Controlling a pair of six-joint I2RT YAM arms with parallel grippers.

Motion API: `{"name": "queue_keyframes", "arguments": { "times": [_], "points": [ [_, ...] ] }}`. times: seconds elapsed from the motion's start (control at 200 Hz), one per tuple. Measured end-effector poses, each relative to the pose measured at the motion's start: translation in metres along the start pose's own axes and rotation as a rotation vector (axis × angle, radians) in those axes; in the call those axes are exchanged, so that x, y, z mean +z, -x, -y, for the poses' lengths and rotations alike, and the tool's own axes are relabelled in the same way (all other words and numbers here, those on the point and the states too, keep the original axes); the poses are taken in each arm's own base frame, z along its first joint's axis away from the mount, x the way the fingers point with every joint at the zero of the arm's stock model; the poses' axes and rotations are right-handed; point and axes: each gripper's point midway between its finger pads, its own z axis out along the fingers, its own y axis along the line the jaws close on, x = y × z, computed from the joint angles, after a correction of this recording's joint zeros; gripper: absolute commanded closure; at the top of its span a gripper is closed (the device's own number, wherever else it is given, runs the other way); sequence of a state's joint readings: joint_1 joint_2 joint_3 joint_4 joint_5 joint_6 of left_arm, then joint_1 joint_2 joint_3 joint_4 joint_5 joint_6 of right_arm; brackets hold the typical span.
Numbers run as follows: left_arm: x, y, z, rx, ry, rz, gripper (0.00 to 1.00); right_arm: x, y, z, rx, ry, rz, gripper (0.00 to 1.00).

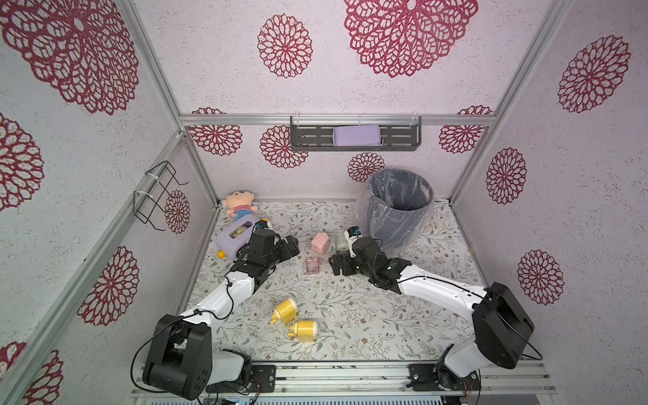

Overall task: Take out the pencil sharpener tray and clean the shavings
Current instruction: Adjust the container at the center of the board.

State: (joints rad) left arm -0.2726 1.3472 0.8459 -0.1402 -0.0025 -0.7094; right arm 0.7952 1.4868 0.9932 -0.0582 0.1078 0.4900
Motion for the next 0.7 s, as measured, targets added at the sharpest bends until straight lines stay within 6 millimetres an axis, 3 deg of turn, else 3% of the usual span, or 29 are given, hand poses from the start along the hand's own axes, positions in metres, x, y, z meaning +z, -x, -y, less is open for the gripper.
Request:
{"name": "queue_keyframes", "arguments": {
  "times": [0.25, 0.42, 0.525, 0.695],
  "points": [
    [-0.022, -0.015, -0.027, -0.102, 0.140, -0.057, 0.03, -0.041, -0.018, 0.022, 0.004, -0.004, 0.027, 0.01],
    [-0.040, -0.015, -0.049, -0.106, 0.264, -0.059, 0.03, -0.056, -0.032, 0.051, 0.017, -0.062, 0.084, 0.01],
    [-0.036, -0.006, -0.058, -0.094, 0.360, -0.089, 0.03, -0.056, -0.043, 0.072, 0.034, -0.103, 0.111, 0.01],
    [-0.012, 0.004, -0.067, -0.053, 0.462, -0.159, 0.03, -0.052, -0.058, 0.099, 0.054, -0.154, 0.120, 0.01]
  ]
}}
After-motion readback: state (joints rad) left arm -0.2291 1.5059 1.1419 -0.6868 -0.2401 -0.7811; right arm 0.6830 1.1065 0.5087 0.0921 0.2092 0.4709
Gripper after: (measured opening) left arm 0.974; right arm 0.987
